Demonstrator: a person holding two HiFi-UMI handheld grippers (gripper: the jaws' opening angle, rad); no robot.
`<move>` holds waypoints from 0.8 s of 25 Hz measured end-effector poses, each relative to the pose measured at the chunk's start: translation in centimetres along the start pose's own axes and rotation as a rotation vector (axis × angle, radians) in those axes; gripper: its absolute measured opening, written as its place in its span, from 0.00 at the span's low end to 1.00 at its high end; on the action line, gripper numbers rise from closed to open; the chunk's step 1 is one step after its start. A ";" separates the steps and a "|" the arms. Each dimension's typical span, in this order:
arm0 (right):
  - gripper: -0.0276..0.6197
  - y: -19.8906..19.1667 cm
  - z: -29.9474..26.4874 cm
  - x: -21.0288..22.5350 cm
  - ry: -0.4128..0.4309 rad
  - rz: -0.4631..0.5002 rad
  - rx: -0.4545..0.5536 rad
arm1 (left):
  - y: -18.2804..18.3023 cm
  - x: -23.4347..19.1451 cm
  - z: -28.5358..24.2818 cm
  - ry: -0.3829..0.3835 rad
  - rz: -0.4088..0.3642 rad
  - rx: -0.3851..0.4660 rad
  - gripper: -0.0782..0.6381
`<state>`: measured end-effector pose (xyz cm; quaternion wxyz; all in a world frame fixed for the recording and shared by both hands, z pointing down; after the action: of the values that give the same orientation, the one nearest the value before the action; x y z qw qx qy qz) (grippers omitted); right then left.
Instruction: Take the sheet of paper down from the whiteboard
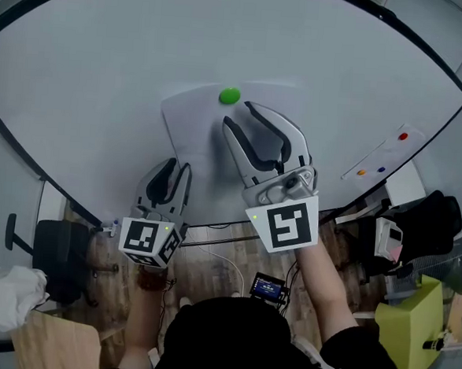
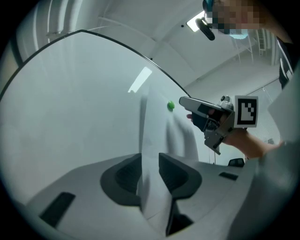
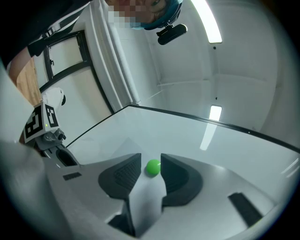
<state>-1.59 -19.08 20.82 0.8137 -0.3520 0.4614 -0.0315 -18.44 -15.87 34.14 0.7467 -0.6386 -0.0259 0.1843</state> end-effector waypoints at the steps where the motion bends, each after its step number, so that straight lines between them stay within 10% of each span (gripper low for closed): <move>1: 0.23 -0.1 0.0 0.0 0.000 -0.002 -0.001 | -0.1 -0.1 -0.1 0.005 0.004 -0.002 0.26; 20: 0.23 -0.7 0.4 -0.6 0.028 -0.016 -0.029 | -1.9 -0.1 -1.2 -0.049 0.059 -0.034 0.26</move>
<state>-1.40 -19.13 21.83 0.8017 -0.3672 0.4702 -0.0362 -17.70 -17.28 35.76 0.7292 -0.6469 -0.0285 0.2214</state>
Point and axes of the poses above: the fingertips, and each gripper's own axes: z backward along the fingers, x to its right, y out of its top, the point moved 8 cm from there along z, backward along the fingers, and after that the axes turned 7 degrees about z, right-handed, at the moved point
